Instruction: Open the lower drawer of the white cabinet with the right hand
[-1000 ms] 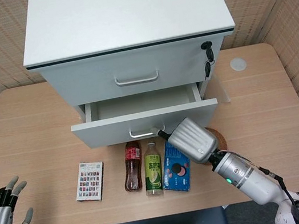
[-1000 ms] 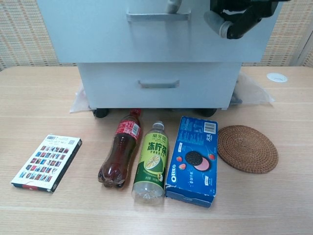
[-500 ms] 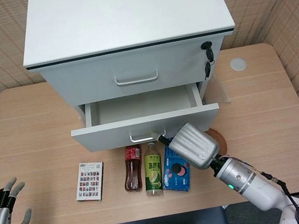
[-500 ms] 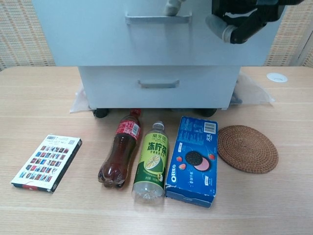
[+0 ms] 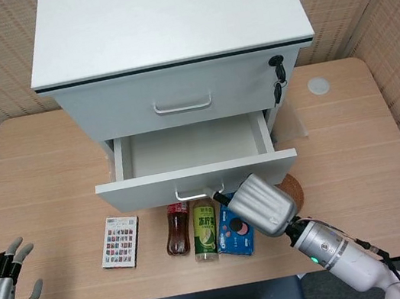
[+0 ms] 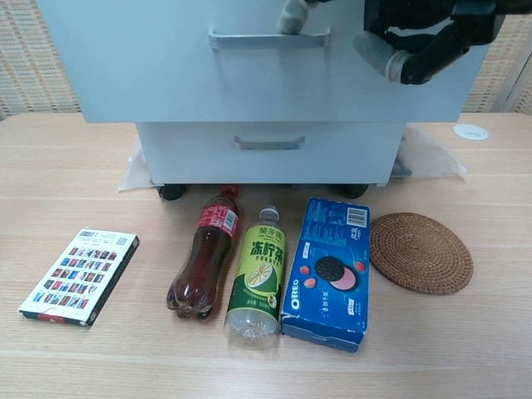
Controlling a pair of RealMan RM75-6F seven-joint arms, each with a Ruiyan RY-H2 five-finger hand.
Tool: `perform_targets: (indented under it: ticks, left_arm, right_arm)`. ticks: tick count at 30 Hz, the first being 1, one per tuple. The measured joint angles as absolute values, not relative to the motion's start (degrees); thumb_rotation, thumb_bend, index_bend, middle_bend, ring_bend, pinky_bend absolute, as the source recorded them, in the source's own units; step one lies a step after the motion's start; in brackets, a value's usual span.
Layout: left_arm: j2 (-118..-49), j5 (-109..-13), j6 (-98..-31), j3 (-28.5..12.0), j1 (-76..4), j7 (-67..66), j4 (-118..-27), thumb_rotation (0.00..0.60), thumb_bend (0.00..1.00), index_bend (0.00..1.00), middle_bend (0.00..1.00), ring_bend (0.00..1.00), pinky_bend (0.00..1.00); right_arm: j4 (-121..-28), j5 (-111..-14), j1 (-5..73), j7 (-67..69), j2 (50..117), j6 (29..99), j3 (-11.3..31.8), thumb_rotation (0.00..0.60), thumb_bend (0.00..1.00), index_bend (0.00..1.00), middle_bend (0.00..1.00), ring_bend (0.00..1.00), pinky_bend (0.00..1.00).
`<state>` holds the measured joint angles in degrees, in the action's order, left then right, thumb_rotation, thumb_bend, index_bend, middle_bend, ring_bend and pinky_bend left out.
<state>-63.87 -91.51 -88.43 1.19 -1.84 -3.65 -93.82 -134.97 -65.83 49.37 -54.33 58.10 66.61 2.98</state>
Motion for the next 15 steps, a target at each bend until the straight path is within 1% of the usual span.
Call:
perform_targets:
  ticks: [15]
  left_arm:
    - [-63.6, -91.9, -88.7, 1.2, -1.8, -3.8, -94.0, 0.600, 0.34, 0.16, 0.10, 0.16, 0.15]
  right_arm:
    - [-135.0, -74.6, 45.7, -52.1, 57.4, 66.0, 1.4, 0.600, 0.66, 0.16, 0.87, 0.95, 0.97]
